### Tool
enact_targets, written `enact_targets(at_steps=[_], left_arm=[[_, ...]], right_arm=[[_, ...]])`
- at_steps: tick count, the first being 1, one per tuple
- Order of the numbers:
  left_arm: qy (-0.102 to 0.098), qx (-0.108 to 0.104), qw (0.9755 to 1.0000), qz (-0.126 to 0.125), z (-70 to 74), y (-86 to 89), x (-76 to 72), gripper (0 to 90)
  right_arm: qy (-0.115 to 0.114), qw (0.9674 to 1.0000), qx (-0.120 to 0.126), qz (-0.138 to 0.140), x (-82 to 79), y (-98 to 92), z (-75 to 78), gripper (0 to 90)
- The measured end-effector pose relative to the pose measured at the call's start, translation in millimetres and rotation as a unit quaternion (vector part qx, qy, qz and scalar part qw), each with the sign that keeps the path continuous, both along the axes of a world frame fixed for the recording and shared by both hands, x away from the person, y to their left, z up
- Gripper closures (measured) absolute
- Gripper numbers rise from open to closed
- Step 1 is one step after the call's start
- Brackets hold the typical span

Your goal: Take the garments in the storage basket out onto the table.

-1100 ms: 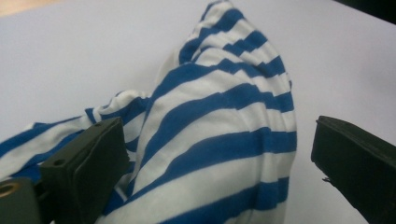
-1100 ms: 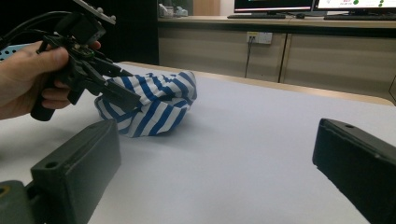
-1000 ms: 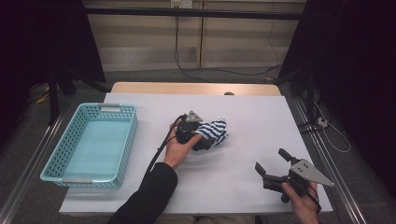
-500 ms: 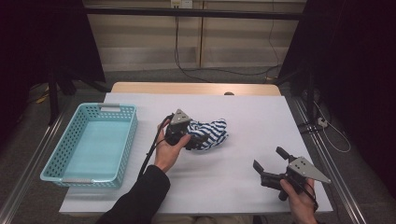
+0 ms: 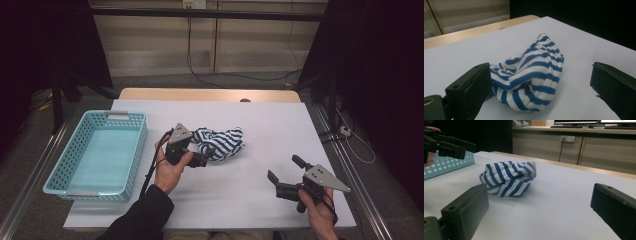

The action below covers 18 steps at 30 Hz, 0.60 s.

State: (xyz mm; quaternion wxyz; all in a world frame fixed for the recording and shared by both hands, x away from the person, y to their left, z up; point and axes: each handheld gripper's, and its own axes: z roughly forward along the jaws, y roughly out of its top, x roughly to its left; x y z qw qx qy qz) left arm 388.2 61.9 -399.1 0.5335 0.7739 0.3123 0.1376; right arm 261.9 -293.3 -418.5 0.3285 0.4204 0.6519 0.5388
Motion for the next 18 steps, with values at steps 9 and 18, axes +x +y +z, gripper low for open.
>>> enact_targets(at_steps=[9, 18], left_arm=[[-0.024, -0.007, 0.9996, 0.013, 0.9, 19.9, -18.1, 4.4], [-0.017, -0.008, 0.9996, 0.02, -7.1, 27.4, -12.1, 4.4]], right_arm=[[0.0, 0.9998, -0.013, 0.013, 8.6, 15.5, 2.5, 1.8], [0.01, 0.9993, -0.012, 0.035, 37.7, 37.2, 1.6, 3.5]])
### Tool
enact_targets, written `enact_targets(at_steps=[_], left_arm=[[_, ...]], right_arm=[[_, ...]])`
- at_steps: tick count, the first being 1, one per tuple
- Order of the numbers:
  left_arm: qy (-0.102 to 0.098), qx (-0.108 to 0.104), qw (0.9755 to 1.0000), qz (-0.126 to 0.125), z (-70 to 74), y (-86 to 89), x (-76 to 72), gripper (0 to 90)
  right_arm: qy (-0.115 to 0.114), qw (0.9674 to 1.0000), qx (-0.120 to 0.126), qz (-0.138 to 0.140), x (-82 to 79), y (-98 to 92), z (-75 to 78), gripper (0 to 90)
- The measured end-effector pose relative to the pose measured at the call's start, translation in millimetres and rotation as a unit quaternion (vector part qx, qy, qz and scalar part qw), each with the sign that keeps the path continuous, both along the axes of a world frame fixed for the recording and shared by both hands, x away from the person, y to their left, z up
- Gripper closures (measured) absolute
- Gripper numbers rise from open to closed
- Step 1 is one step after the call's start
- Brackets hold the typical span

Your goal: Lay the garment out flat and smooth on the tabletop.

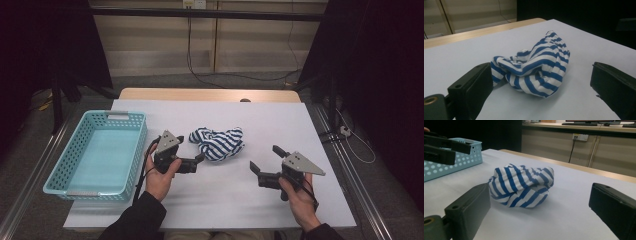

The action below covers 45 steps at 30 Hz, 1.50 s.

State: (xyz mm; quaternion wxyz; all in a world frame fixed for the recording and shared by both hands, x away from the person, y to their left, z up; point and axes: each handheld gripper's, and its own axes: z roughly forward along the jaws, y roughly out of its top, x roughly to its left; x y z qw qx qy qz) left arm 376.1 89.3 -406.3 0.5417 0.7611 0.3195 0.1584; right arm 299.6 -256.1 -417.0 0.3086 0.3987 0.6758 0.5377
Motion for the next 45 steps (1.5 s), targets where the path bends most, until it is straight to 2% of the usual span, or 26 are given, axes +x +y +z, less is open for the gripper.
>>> enact_targets(at_steps=[2, 5, 10, 11, 12, 14, 15, 18, 21, 23, 25, 27, 29, 32, 34, 36, 39, 40, 41, 43, 45], left_arm=[[-0.001, -0.008, 0.9999, 0.008, -0.3, 0.8, 0.8, 4.4], [0.002, -0.002, 0.9999, 0.012, -0.5, 4.6, 3.8, 4.7], [0.0, 0.0, 0.9998, 0.02, -5.3, 6.5, 12.1, 4.7], [-0.004, -0.009, 0.9998, 0.016, -6.5, 6.2, 13.9, 4.8], [-0.009, -0.008, 0.9998, 0.014, -7.6, 5.9, 15.9, 4.8], [-0.002, 0.002, 0.9999, 0.016, -9.2, 3.5, 20.2, 5.0], [-0.002, 0.003, 0.9999, 0.016, -9.6, 2.1, 21.8, 5.1], [0.0, 0.003, 0.9999, 0.012, -10.7, -3.9, 23.9, 5.1], [-0.01, 0.002, 0.9999, -0.006, -11.2, -7.8, 25.8, 5.3], [-0.006, 0.007, 1.0, 0.0, -11.7, -12.3, 28.2, 5.4], [-0.003, 0.018, 0.9998, -0.012, -13.6, -16.4, 29.6, 5.5], [-0.008, 0.042, 0.999, -0.015, -16.2, -21.0, 30.7, 6.2], [-0.006, 0.053, 0.9985, -0.01, -19.2, -23.6, 32.4, 8.7], [-0.001, 0.063, 0.998, -0.007, -22.1, -25.7, 35.4, 10.8], [0.006, 0.067, 0.9977, -0.003, -23.2, -26.6, 38.9, 20.2], [0.017, 0.071, 0.9973, 0.002, -22.6, -26.7, 44.3, 23.7], [0.031, 0.063, 0.9975, -0.005, -21.7, -29.0, 49.5, 37.8], [0.035, 0.051, 0.9981, -0.005, -22.5, -30.6, 49.7, 41.9], [0.036, 0.056, 0.9977, -0.007, -23.6, -30.6, 50.4, 47.6], [0.045, 0.059, 0.9972, -0.011, -26.9, -32.1, 50.1, 53.0], [0.05, 0.073, 0.9959, -0.016, -29.4, -32.5, 49.4, 56.0]], right_arm=[[0.002, 1.0, -0.001, -0.002, 8.9, 4.1, 0.3, 4.1], [-0.002, 0.9999, -0.01, 0.001, 19.9, 9.6, 2.2, 4.1], [0.002, 0.9999, -0.003, 0.01, 37.0, 17.5, 7.4, 5.0], [0.007, 0.9999, 0.002, 0.014, 40.7, 18.8, 8.0, 5.1], [0.007, 0.9998, 0.001, 0.018, 44.9, 19.2, 8.1, 5.3], [0.01, 0.9997, -0.002, 0.023, 52.3, 20.5, 7.3, 5.0], [0.012, 0.9998, -0.014, 0.011, 56.0, 21.1, 6.8, 6.1], [0.036, 0.9992, -0.017, 0.004, 64.9, 25.0, 5.9, 8.0], [0.038, 0.9989, -0.021, 0.019, 68.5, 28.0, 6.0, 7.9], [0.046, 0.9982, -0.021, 0.031, 72.3, 29.3, 4.1, 8.1], [0.056, 0.9975, -0.024, 0.036, 76.7, 31.7, 1.6, 10.9], [0.065, 0.9968, -0.024, 0.041, 79.5, 35.7, 0.3, 13.4], [0.062, 0.9964, -0.036, 0.046, 80.4, 39.4, 0.0, 18.0], [0.071, 0.9942, -0.055, 0.06, 83.3, 45.1, 1.2, 26.6], [0.079, 0.993, -0.058, 0.067, 87.1, 47.6, 4.5, 33.2], [0.086, 0.9917, -0.056, 0.077, 93.4, 51.7, 8.3, 36.5], [0.098, 0.9886, -0.073, 0.088, 105.1, 59.2, 10.2, 39.5], [0.104, 0.9878, -0.072, 0.092, 108.8, 62.1, 9.4, 39.6], [0.109, 0.9866, -0.075, 0.095, 112.0, 64.7, 7.9, 40.4], [0.123, 0.984, -0.081, 0.1, 115.8, 70.6, 2.2, 43.4], [0.131, 0.9832, -0.08, 0.098, 116.5, 72.4, -2.9, 45.8]])
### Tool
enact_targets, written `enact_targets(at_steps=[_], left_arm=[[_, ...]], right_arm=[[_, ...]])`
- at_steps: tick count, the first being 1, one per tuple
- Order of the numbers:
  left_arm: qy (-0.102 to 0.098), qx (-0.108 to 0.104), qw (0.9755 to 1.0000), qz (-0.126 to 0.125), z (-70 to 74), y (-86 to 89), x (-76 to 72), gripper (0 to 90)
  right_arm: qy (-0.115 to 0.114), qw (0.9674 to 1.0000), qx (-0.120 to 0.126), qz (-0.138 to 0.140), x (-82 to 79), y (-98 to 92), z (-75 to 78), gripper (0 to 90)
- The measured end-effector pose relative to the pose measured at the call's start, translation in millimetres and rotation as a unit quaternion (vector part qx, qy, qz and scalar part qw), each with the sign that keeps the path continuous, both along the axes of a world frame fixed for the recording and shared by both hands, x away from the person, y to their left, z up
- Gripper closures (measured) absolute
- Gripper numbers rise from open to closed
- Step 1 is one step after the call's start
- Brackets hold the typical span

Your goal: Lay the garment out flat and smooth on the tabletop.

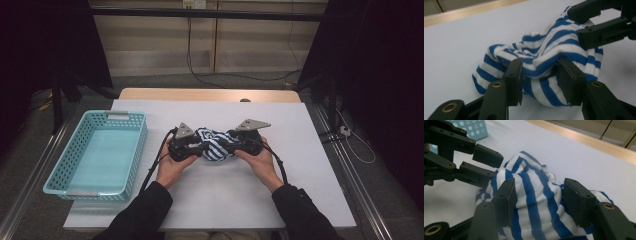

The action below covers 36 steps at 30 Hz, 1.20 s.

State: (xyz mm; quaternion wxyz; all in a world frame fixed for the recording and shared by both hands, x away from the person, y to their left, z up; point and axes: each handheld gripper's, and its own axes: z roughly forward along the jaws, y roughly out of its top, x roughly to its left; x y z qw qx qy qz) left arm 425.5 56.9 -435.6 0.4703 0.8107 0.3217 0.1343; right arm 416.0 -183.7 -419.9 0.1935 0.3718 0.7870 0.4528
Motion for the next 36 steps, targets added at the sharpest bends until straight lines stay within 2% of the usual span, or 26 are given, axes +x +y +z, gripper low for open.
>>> enact_targets(at_steps=[3, 4, 5, 8, 10, 11, 12, 15, 19, 20, 23, 27, 31, 33, 34, 35, 36], left_arm=[[0.005, 0.004, 1.0, -0.005, -3.2, -3.3, -1.5, 60.4], [0.007, 0.005, 0.9999, -0.008, -4.6, -4.9, -2.6, 62.1], [0.007, 0.017, 0.9998, -0.008, -5.6, -6.1, -3.2, 62.9], [0.011, 0.02, 0.9997, -0.01, -8.5, -9.1, -5.6, 63.2], [0.011, 0.022, 0.9996, -0.011, -7.9, -8.2, -5.9, 63.2], [0.015, 0.018, 0.9997, -0.012, -8.0, -7.9, -6.2, 63.6], [0.02, 0.015, 0.9997, -0.006, -9.0, -8.2, -7.3, 64.5], [0.017, 0.03, 0.9993, -0.017, -10.3, -8.6, -8.5, 67.5], [0.011, 0.035, 0.9991, -0.023, -8.7, -10.3, -11.8, 77.8], [0.009, 0.043, 0.9984, -0.036, -7.5, -9.4, -11.9, 79.4], [0.012, 0.043, 0.9978, -0.049, -5.2, -9.4, -14.2, 83.9], [0.012, 0.038, 0.9976, -0.056, -3.0, -11.6, -17.9, 84.4], [0.006, 0.053, 0.9962, -0.068, -2.8, -12.1, -21.6, 86.6], [0.012, 0.057, 0.9956, -0.074, -3.4, -11.1, -22.8, 87.3], [0.019, 0.067, 0.9943, -0.081, -3.6, -9.4, -22.7, 87.5], [0.022, 0.065, 0.9944, -0.081, -5.0, -9.2, -23.1, 87.6], [0.028, 0.072, 0.9935, -0.084, -7.1, -9.0, -23.7, 87.6]], right_arm=[[0.014, 0.9999, 0.001, -0.008, -2.0, -1.2, -2.3, 60.3], [0.014, 0.9999, 0.003, -0.003, -3.2, -1.7, -3.1, 64.4], [0.015, 0.9999, 0.0, 0.0, -5.6, -1.2, -4.8, 68.6], [0.008, 0.9999, -0.013, 0.007, -12.5, -0.2, -9.5, 78.5], [0.005, 0.9998, -0.019, 0.01, -16.6, -1.1, -6.1, 86.8], [0.007, 0.9998, -0.017, 0.013, -18.5, -1.9, -4.8, 88.1], [0.007, 0.9997, -0.017, 0.017, -21.2, -2.4, -4.7, 88.8], [0.008, 0.9993, -0.024, 0.027, -32.3, -2.1, -6.3, 89.8], [0.014, 0.9985, -0.029, 0.044, -45.5, -2.8, -7.7, 90.0], [0.018, 0.9983, -0.03, 0.046, -48.7, -3.2, -9.6, 90.0], [0.024, 0.9975, -0.034, 0.056, -58.7, -5.4, -15.5, 90.0], [0.035, 0.9963, -0.04, 0.068, -68.0, -4.1, -22.8, 90.0], [0.036, 0.9957, -0.046, 0.071, -71.7, -0.3, -27.4, 90.0], [0.039, 0.9957, -0.041, 0.073, -70.0, -1.1, -28.4, 90.0], [0.041, 0.9958, -0.039, 0.072, -69.5, -1.7, -28.4, 90.0], [0.041, 0.996, -0.032, 0.072, -68.3, -2.6, -28.3, 88.1], [0.042, 0.996, -0.03, 0.073, -68.0, -3.2, -27.5, 85.0]])
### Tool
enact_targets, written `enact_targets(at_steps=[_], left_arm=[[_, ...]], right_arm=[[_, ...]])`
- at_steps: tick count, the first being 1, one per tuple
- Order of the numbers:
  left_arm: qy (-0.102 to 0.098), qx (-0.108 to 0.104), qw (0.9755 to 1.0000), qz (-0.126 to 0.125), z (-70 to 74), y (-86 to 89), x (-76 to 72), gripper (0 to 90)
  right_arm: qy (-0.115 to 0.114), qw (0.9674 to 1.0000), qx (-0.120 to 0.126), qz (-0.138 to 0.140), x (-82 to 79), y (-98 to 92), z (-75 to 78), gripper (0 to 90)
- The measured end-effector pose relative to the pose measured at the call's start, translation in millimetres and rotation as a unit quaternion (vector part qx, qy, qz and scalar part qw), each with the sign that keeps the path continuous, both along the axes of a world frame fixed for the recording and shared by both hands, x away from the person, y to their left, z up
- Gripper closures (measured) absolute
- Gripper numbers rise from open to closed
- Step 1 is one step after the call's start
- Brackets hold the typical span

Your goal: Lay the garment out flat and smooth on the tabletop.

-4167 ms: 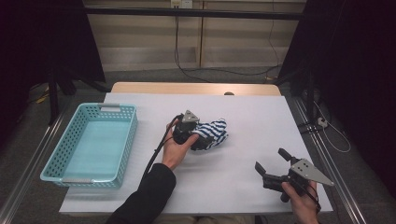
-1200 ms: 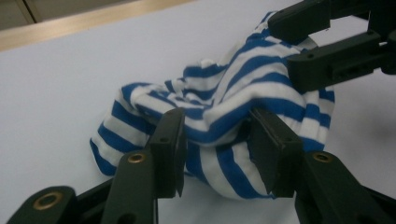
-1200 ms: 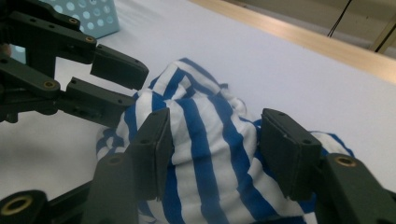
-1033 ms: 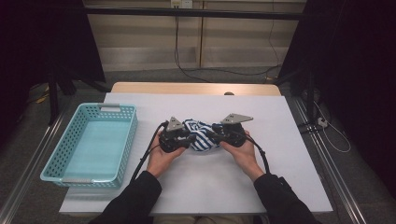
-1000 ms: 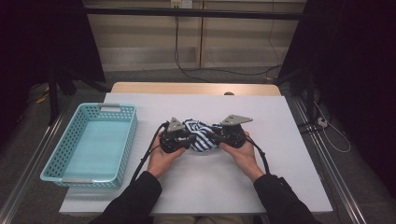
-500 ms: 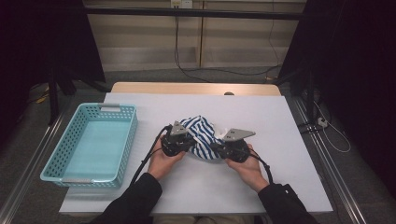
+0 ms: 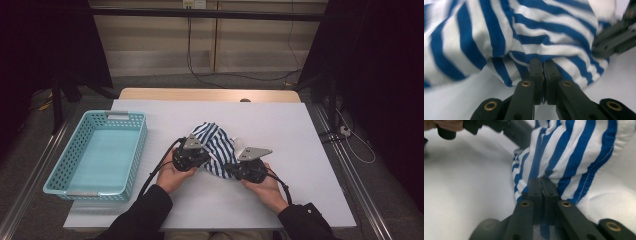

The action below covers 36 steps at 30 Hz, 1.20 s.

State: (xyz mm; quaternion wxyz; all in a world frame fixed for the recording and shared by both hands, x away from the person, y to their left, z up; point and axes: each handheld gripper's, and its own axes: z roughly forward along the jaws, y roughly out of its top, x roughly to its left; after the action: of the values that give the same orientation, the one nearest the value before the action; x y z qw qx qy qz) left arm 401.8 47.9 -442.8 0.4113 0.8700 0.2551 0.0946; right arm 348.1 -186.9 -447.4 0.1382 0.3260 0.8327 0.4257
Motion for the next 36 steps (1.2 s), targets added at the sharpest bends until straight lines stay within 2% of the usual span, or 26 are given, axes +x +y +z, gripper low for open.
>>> enact_targets(at_steps=[2, 3, 4, 6, 7, 11, 15, 18, 21, 22, 24, 27, 30, 31, 33, 36], left_arm=[[0.003, 0.011, 0.9999, -0.003, -4.9, 1.0, -0.8, 87.7], [0.002, 0.011, 0.9999, 0.001, -6.7, 1.5, -0.6, 87.7], [0.011, 0.007, 0.9999, 0.004, -6.8, 1.8, -0.7, 87.7], [0.011, 0.01, 0.9999, 0.004, -7.1, 2.3, 0.8, 87.7], [0.004, 0.009, 0.9999, 0.006, -8.4, 2.2, 2.0, 87.7], [-0.001, 0.013, 0.9998, 0.018, -9.2, 3.2, 5.2, 87.6], [-0.003, 0.011, 0.9996, 0.026, -10.6, 6.0, 10.1, 87.6], [0.002, 0.009, 0.9994, 0.032, -11.1, 8.0, 12.9, 87.5], [-0.009, 0.017, 0.9987, 0.046, -12.3, 8.5, 14.3, 87.6], [-0.008, 0.019, 0.9986, 0.048, -12.3, 9.3, 15.2, 87.6], [-0.009, 0.02, 0.9986, 0.048, -12.4, 10.5, 16.8, 87.6], [-0.011, 0.023, 0.9983, 0.053, -12.9, 11.7, 17.7, 87.6], [-0.011, 0.019, 0.9976, 0.066, -12.7, 11.8, 18.2, 87.5], [-0.014, 0.021, 0.9974, 0.068, -12.4, 11.1, 17.9, 87.2], [-0.021, 0.019, 0.997, 0.072, -11.2, 10.2, 17.2, 87.1], [-0.024, -0.006, 0.9964, 0.082, -5.4, 11.7, 17.8, 87.3]], right_arm=[[-0.002, 1.0, 0.008, 0.005, 1.2, -2.0, 3.5, 72.9], [-0.006, 0.9999, 0.008, 0.005, 1.3, -2.6, 7.0, 66.6], [-0.01, 1.0, 0.002, 0.0, 1.8, -3.3, 11.5, 61.3], [-0.016, 0.9998, 0.008, -0.01, 4.0, -8.4, 19.8, 53.6], [-0.017, 0.9996, 0.012, -0.02, 5.2, -12.2, 23.3, 50.5], [-0.027, 0.9968, 0.037, -0.066, 13.0, -32.8, 33.3, 44.7], [-0.041, 0.9925, 0.044, -0.107, 18.7, -52.1, 42.2, 39.2], [-0.03, 0.99, 0.058, -0.125, 26.0, -63.3, 39.2, 35.5], [0.014, 0.9906, 0.074, -0.114, 35.0, -62.9, 26.4, 30.7], [0.028, 0.9917, 0.071, -0.103, 36.5, -59.7, 22.7, 31.1], [0.041, 0.9929, 0.064, -0.091, 36.6, -51.1, 19.9, 35.6], [0.041, 0.9937, 0.061, -0.085, 36.9, -44.0, 16.4, 50.5], [0.021, 0.9942, 0.061, -0.086, 36.1, -42.9, 18.5, 70.2], [0.008, 0.9943, 0.053, -0.092, 34.7, -42.6, 21.4, 75.4], [-0.007, 0.9936, 0.06, -0.095, 33.2, -43.0, 25.1, 78.9], [-0.027, 0.9925, 0.068, -0.098, 31.3, -44.2, 33.1, 80.3]])
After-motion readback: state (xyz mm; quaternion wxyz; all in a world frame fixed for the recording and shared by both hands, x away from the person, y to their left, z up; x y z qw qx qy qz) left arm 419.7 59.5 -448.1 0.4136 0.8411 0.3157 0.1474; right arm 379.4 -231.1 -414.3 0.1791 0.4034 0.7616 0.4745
